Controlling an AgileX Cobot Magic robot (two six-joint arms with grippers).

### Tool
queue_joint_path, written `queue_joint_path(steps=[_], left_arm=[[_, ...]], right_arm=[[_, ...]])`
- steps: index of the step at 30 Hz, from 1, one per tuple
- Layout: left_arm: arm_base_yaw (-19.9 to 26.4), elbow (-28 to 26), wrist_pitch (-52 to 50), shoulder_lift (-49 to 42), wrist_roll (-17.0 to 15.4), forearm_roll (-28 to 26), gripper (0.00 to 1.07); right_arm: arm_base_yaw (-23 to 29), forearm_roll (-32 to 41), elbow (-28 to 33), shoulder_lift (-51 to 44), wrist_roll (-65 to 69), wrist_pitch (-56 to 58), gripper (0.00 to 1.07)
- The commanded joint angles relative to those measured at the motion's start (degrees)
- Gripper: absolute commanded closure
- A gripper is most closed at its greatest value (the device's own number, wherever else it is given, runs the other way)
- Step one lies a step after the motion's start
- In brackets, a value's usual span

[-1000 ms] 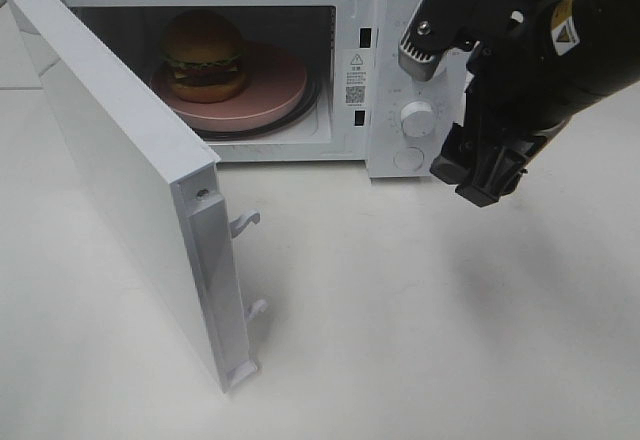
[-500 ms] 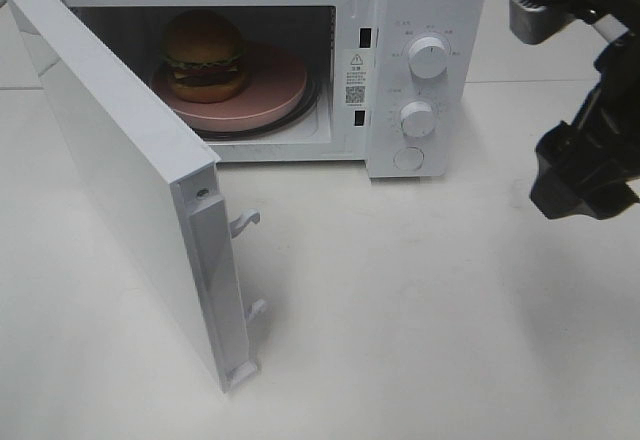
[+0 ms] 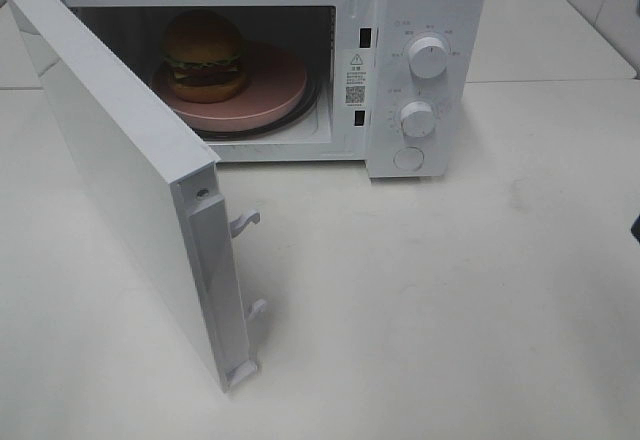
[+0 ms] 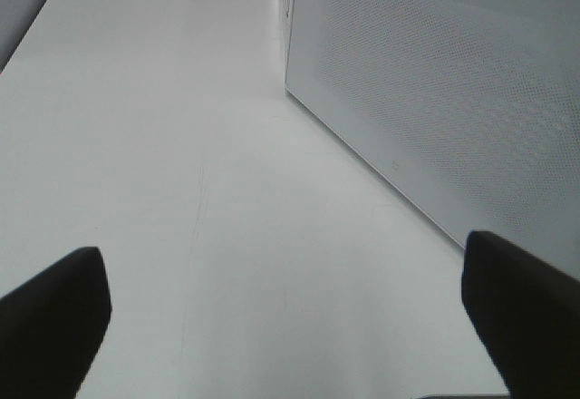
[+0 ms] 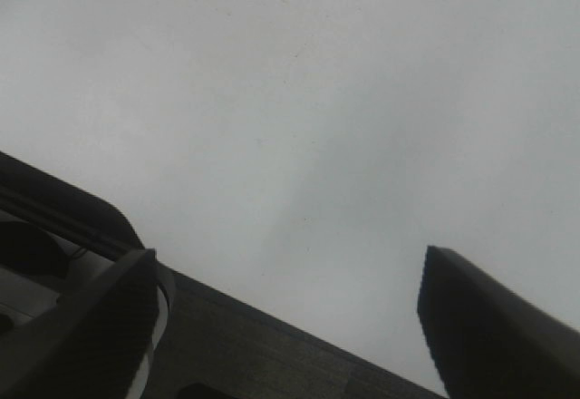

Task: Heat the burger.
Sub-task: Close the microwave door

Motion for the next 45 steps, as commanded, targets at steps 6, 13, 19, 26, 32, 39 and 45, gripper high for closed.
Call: queue_joint_path(steps=[6, 13, 19, 26, 32, 39, 45], left_arm=[[0.06, 0.0, -0.8, -0.92, 0.11, -0.23, 0.09], [0.06, 0.0, -0.8, -0.92, 0.11, -0.23, 0.09], [0.06, 0.0, -0.8, -0.92, 0.11, -0.23, 0.09], [0.06, 0.0, -0.8, -0.92, 0.11, -0.29, 0.09], [0.06, 0.0, -0.8, -0.92, 0.11, -0.29, 0.09], [0.06, 0.0, -0.8, -0.92, 0.11, -0.29, 0.09], [0.06, 0.0, -0.8, -0.92, 0.11, -0.29, 0.09]], right_arm=[[-0.29, 0.17, 0.34, -14.73, 0.52, 2.86, 0.31], [-0.29, -0.11, 0.46, -22.57, 0.57, 2.81, 0.31], [-2.23, -0.11, 7.1, -33.63, 1.6, 2.69, 0.31], [-10.54, -0.46, 12.61, -40.62, 0.11, -0.17, 0.31], [-16.16, -0.29, 16.96, -46.41, 0.0, -3.27, 0.31], [-21.03, 0.17, 22.69, -52.08, 0.06, -7.16, 0.31], [-22.46, 1.09, 23.72, -55.86, 0.57, -11.92, 0.31]])
